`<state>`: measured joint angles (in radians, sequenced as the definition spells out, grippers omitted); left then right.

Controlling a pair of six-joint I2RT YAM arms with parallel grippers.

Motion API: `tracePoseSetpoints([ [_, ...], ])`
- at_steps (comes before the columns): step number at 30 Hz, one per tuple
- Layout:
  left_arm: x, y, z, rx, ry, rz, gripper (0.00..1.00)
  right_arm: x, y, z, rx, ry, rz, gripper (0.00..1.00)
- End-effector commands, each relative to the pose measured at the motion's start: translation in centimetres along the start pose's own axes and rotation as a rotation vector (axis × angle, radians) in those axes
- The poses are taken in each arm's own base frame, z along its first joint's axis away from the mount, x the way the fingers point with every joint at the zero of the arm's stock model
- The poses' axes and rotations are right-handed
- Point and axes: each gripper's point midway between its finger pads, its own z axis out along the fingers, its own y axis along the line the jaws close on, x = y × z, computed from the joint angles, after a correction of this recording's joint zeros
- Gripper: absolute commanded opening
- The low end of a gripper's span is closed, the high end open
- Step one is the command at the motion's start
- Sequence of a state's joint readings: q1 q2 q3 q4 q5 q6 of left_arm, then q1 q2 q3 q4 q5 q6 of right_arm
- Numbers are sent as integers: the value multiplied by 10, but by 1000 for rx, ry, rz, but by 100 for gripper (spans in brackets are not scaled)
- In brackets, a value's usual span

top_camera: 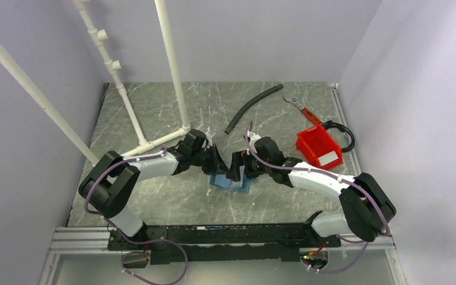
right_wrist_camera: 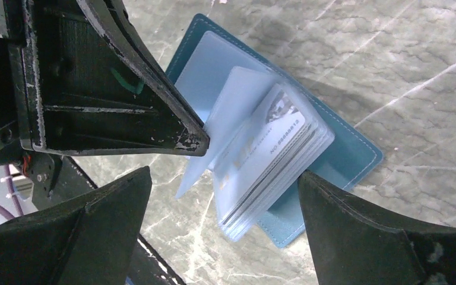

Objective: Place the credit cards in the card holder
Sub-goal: Open the card holder at the center of the board.

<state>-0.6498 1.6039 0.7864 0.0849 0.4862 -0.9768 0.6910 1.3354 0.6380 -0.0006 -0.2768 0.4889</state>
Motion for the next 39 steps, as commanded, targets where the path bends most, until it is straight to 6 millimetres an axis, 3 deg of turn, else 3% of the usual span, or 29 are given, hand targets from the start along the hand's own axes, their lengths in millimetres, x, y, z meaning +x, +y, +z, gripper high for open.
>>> tracePoseSetpoints([
  [1,-3,9,6,-41,1,12,10,-5,-7,1,40,-35,-5,93],
  [7,2,27,7,-111,9,3,7,-5,-13,-4,78,-58,24,94],
  [11,6,40,-6,-180,-10,9,5,2,-26,-9,138,-40,18,94],
  [15,10,48,-18,-225,-32,18,4,7,-28,-5,133,-3,-33,88],
  [19,13,63,-29,-286,-51,-1,2,10,-28,5,137,46,-57,75],
  [23,15,83,-44,-370,-78,-8,10,0,-14,4,148,28,-126,68],
  [27,17,89,-50,-431,-25,37,20,-2,11,12,81,61,-166,56],
  [32,6,69,-76,-448,-78,84,34,-7,30,15,8,62,-157,58],
  [35,-7,32,-95,-357,-152,138,42,-1,41,19,-60,86,-140,59],
  [37,-13,7,-104,-281,-184,165,43,6,49,25,-126,107,-119,54],
  [39,-19,-12,-111,-232,-211,171,44,11,57,34,-186,124,-88,41],
])
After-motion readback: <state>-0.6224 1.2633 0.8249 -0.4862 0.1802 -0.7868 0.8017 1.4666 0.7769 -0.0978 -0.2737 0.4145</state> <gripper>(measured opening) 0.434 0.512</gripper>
